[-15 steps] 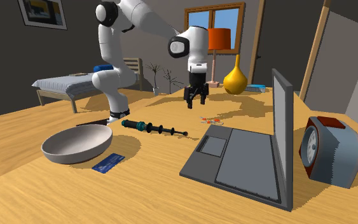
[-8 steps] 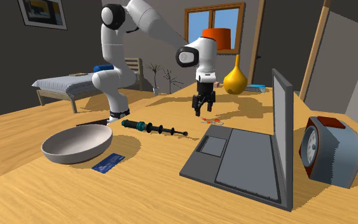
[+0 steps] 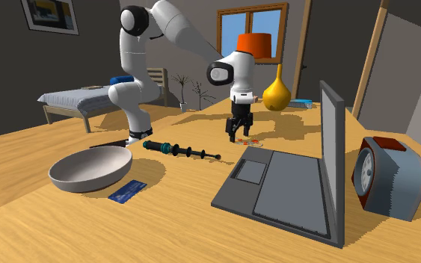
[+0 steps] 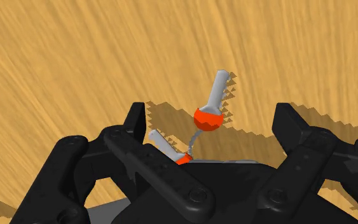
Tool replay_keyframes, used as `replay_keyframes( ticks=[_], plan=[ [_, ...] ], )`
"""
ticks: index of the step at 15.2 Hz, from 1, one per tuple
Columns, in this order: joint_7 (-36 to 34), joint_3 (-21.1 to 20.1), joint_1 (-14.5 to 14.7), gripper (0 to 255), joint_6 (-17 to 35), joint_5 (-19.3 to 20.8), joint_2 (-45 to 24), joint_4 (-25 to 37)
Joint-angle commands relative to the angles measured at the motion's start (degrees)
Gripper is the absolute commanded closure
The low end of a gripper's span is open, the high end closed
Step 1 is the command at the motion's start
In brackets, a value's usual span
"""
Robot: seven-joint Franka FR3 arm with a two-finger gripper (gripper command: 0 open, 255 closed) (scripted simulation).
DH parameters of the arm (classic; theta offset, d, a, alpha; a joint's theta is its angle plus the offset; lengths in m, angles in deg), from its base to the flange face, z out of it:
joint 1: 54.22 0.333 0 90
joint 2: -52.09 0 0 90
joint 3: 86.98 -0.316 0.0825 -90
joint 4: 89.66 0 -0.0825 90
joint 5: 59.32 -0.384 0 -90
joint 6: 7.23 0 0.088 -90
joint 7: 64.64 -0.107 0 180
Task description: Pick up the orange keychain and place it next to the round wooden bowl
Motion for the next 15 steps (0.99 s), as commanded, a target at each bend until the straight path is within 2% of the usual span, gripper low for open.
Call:
replay_keyframes(
  ticks=[1,3,4,13,15],
  plan=[
    [-0.01,0.0,0.0,0,0.04,0.0,0.0,-0.03],
    [0.0,0.0,0.0,0,0.03,0.0,0.01,-0.03],
    [0.0,0.0,0.0,255,0.03,0.0,0.01,-0.03],
    [0.0,0.01,0.02,255,0.04,0.0,0.01,-0.04],
    [0.34,-0.05,-0.04,255,-1.39,-0.49,0.98,0.48]
  ],
)
